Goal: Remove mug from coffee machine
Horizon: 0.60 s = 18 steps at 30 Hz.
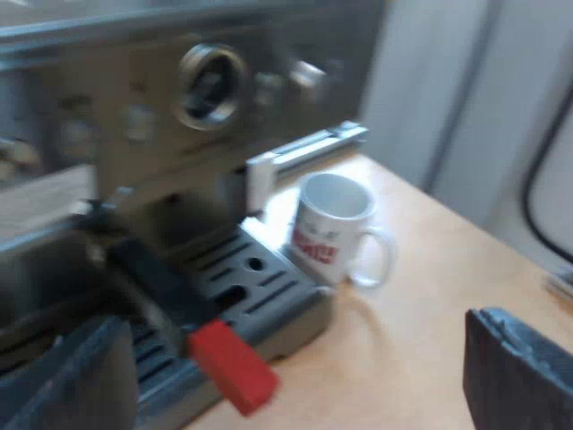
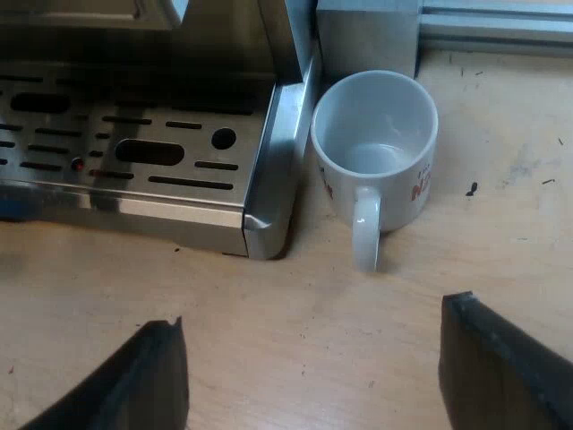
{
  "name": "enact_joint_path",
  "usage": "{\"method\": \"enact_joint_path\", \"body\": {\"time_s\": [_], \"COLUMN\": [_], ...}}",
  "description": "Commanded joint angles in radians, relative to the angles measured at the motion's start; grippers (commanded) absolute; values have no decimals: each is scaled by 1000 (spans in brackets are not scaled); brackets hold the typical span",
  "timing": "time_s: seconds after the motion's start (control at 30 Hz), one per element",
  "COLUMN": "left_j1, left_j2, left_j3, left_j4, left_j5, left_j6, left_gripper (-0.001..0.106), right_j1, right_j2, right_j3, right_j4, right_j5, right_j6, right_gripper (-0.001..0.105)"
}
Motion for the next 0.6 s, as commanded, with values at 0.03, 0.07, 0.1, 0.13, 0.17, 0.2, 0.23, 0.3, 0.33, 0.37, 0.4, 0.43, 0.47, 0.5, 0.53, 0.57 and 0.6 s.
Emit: {"method": "enact_joint_path", "body": {"time_s": [0.03,0.07,0.1,0.13,0.17,0.2,0.23,0.3,0.33,0.37,0.4,0.43,0.47,0.5,0.53,0.57,0.6], "left_j1": [36,46,79,122,177,221,244,329,352,392,439,462,508,550,571,610,647], "left_j2": [29,35,55,75,93,105,109,117,117,117,117,117,117,117,117,117,117], "left_j3": [-36,-42,-57,-70,-87,-96,-99,-108,-110,-115,-120,-124,-130,-135,-137,-142,-146], "left_j4": [-1,-1,-1,8,28,49,58,85,95,108,120,126,145,167,180,207,234], "left_j5": [-13,-13,-10,-3,23,48,57,82,88,96,118,127,146,158,160,159,159], "left_j6": [-13,-13,-13,-13,-13,-13,-13,-13,-13,-11,-6,-5,11,38,46,73,102], "left_gripper": [77,77,77,77,77,77,77,77,77,77,77,77,77,77,77,77,77], "right_j1": [-3,-3,-3,-3,-3,-6,-9,-46,-61,-98,-140,-163,-208,-245,-267,-302,-343], "right_j2": [31,50,59,62,101,115,123,153,157,168,175,177,178,178,178,178,172], "right_j3": [-20,-26,-28,-28,-28,-28,-28,-28,-28,-28,-28,-28,-28,-28,-28,-28,-28], "right_j4": [-2,-2,-6,-8,-25,-30,-33,-41,-41,-41,-41,-41,-41,-39,-38,-32,-21], "right_j5": [-3,-3,-1,-1,-1,-1,1,-1,-1,-3,-5,-6,-14,-27,-35,-41,-41], "right_j6": [-3,-3,-3,-3,-3,-3,-3,-3,-3,-3,-7,-12,-30,-53,-62,-93,-124], "right_gripper": [62,62,62,62,62,62,62,62,62,62,62,62,62,62,62,62,62]}}
